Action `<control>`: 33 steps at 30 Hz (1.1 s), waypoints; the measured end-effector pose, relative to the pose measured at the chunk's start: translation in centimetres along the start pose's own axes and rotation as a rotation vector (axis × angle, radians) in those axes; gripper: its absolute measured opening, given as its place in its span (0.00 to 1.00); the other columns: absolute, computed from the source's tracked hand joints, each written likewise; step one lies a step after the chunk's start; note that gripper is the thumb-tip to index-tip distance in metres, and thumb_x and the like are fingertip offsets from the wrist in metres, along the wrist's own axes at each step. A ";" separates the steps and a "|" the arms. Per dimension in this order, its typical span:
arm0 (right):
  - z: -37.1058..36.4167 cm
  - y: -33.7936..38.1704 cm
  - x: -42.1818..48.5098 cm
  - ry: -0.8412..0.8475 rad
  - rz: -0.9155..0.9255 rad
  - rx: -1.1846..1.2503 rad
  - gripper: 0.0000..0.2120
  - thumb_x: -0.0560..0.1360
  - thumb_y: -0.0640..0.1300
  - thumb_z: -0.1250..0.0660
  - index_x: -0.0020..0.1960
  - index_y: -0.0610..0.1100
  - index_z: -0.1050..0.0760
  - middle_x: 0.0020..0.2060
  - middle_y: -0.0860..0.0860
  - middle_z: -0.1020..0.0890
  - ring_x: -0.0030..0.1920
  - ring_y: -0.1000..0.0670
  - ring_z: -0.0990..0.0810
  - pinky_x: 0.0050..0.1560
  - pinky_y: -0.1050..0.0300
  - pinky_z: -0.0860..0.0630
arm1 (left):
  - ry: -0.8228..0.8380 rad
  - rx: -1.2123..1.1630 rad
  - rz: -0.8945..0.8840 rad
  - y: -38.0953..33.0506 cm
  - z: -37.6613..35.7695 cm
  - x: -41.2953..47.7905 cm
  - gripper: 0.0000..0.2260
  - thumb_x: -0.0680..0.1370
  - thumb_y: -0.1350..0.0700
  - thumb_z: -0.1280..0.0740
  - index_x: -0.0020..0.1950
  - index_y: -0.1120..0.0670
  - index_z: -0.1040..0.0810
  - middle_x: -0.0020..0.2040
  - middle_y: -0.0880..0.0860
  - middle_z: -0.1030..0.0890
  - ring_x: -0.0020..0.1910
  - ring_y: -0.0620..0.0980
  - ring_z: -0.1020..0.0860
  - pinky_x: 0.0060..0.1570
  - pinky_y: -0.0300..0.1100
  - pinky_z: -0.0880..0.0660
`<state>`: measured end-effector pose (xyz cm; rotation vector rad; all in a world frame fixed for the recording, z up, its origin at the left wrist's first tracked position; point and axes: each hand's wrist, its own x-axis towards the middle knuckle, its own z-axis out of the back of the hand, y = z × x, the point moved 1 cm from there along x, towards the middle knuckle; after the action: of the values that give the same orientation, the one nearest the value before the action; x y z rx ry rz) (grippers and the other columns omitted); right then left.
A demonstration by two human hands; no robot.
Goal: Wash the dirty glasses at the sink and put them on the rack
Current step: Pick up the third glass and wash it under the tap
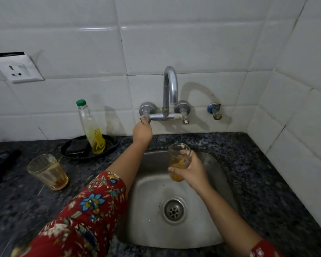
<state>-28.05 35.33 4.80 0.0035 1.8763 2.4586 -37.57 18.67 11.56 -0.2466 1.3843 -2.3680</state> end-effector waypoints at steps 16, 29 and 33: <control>-1.5 1.2 1.2 0.269 0.013 0.103 0.30 0.73 0.42 0.29 0.68 0.50 0.42 0.61 0.54 0.26 0.61 0.55 0.25 0.59 0.64 0.27 | 0.821 -0.345 -0.130 9.5 -2.2 -6.0 0.41 0.62 0.63 0.24 0.72 0.52 0.35 0.61 0.51 0.22 0.59 0.48 0.21 0.56 0.47 0.22; 0.0 4.2 3.3 0.648 0.762 -1.452 0.13 0.73 0.34 0.36 0.55 0.43 0.23 0.57 0.45 0.20 0.58 0.44 0.22 0.60 0.47 0.28 | 0.581 -0.029 -0.332 9.5 -3.5 -4.3 0.27 0.61 0.67 0.24 0.58 0.55 0.24 0.55 0.52 0.19 0.55 0.49 0.20 0.55 0.41 0.24; -1.9 3.8 3.4 0.750 0.234 -1.239 0.09 0.75 0.41 0.39 0.52 0.39 0.23 0.51 0.42 0.20 0.46 0.43 0.22 0.45 0.52 0.25 | 0.461 -0.095 -0.364 8.8 -3.9 -5.6 0.20 0.67 0.65 0.26 0.56 0.53 0.24 0.53 0.51 0.19 0.52 0.46 0.20 0.56 0.44 0.23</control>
<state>-31.69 32.59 7.90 -0.8462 0.0357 3.5978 -31.69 20.16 2.20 0.0332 1.7901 -2.7824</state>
